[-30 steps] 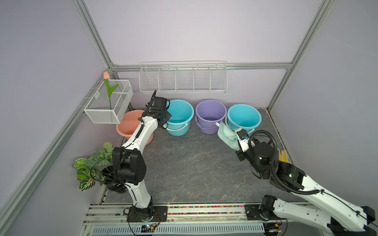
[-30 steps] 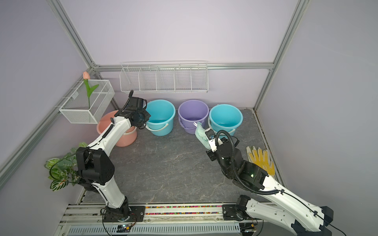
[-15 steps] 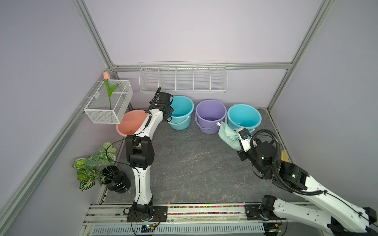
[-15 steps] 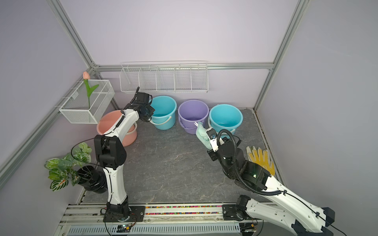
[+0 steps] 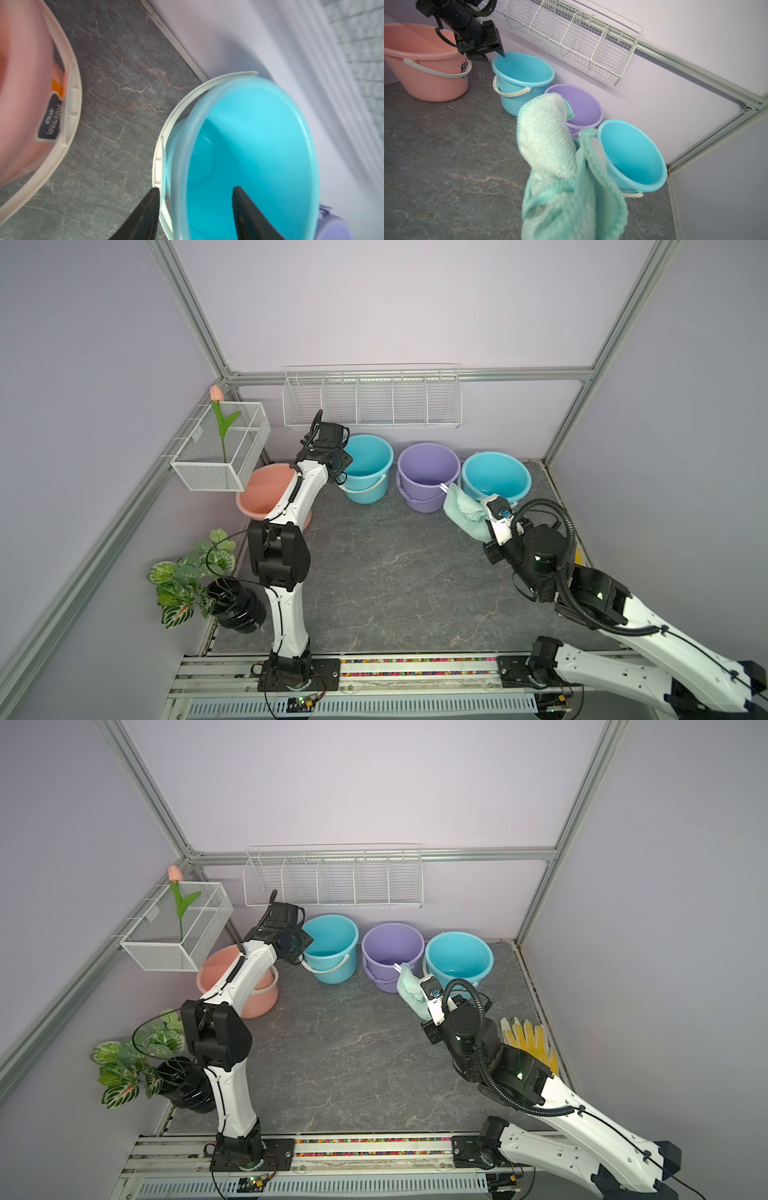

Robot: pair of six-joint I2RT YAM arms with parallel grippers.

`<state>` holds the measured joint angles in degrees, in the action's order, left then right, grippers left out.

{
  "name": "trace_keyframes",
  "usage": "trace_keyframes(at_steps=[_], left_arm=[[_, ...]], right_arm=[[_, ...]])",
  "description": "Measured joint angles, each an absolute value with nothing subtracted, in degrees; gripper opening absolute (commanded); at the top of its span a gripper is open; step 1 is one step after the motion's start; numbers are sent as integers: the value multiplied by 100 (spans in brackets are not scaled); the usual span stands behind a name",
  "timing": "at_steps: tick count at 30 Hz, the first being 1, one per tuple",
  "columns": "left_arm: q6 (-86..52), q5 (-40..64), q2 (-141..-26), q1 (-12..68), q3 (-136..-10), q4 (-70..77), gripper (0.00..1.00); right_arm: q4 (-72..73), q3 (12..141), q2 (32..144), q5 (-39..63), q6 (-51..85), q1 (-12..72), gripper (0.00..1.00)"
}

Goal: Wipe the inside of the bucket with a cloth
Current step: Place the bucket at the center of the board.

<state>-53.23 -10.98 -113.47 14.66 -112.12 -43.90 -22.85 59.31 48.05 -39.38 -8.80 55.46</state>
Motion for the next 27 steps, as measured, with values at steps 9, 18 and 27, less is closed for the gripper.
trace_keyframes(at_steps=[9, 18, 27], left_arm=[[-5468, -1621, -9321, 1796, -9515, -4294, 62], [-6464, -2338, -7561, 1682, -7352, -4191, 77], [-7391, -3015, -6521, 1092, -5953, -3607, 85]], right_arm=[[-2171, 5929, 4851, -3798, -937, 5542, 7], [-1970, 5830, 4847, -3553, -941, 5531, 7], [-1944, 5795, 4847, -3398, -943, 5531, 7]])
